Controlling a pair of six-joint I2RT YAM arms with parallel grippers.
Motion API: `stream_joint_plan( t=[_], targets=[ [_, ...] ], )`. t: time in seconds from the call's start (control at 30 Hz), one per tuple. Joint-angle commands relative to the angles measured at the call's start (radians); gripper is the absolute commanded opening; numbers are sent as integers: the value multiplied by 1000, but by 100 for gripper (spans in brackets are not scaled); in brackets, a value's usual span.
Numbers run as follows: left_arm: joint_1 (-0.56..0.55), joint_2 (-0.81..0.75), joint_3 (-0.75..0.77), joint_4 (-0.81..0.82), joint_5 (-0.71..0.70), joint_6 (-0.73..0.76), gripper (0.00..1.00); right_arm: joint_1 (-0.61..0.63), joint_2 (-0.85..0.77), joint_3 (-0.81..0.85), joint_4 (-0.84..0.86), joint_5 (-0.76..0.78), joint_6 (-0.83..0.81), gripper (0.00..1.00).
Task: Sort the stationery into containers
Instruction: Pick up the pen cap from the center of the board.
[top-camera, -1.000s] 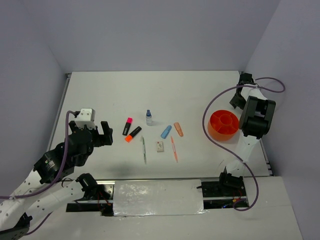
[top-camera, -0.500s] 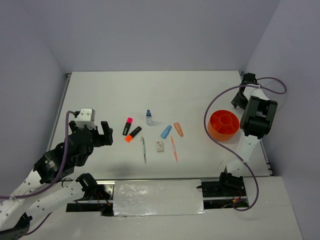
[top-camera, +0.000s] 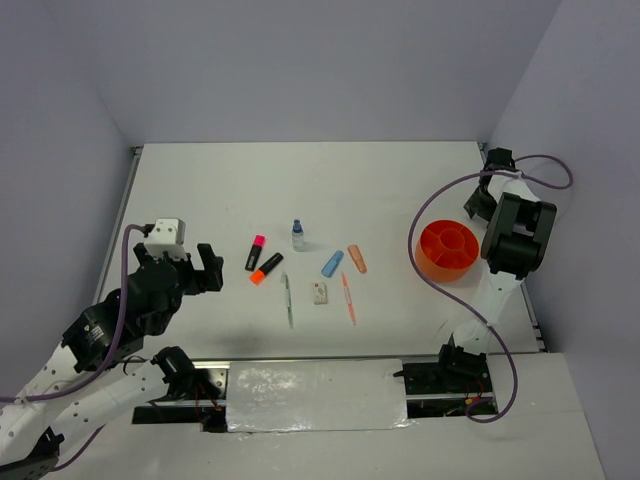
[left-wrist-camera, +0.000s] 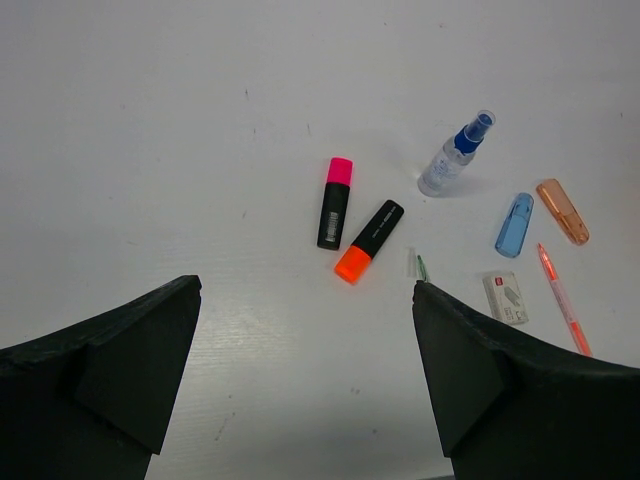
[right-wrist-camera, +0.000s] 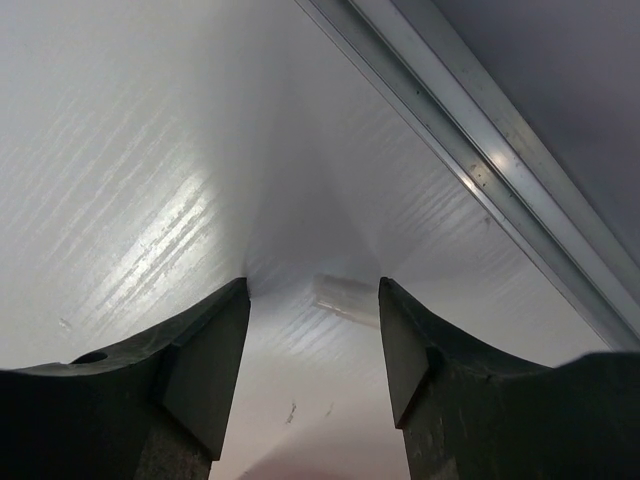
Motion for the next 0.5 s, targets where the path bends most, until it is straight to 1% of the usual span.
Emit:
stream_joint_plan(
  t=[0.0,0.2,0.23,0.37,0.4,0.47],
  targets=[
    [1,1,-1,42,1,31,99,-29,-16,-69,-38,27,17,61],
    [1,13,-1,42,3,31,99,-32,-16,-68,-48,21,-4,59],
    [0,12,-1,41,0,30,99,-32,-19,-71,-50,21,-3,57],
    [-3,12,-1,44,4,33,99,-49,-35,-108,-30,-1,-4,53],
    [-6,16,-1,44,6,33,99,-53,-36,-109,-30,-10,-4,50],
    [-11,19,2,39,3,31,99,-52,-39,-119,-33,-3,2,49]
  ],
)
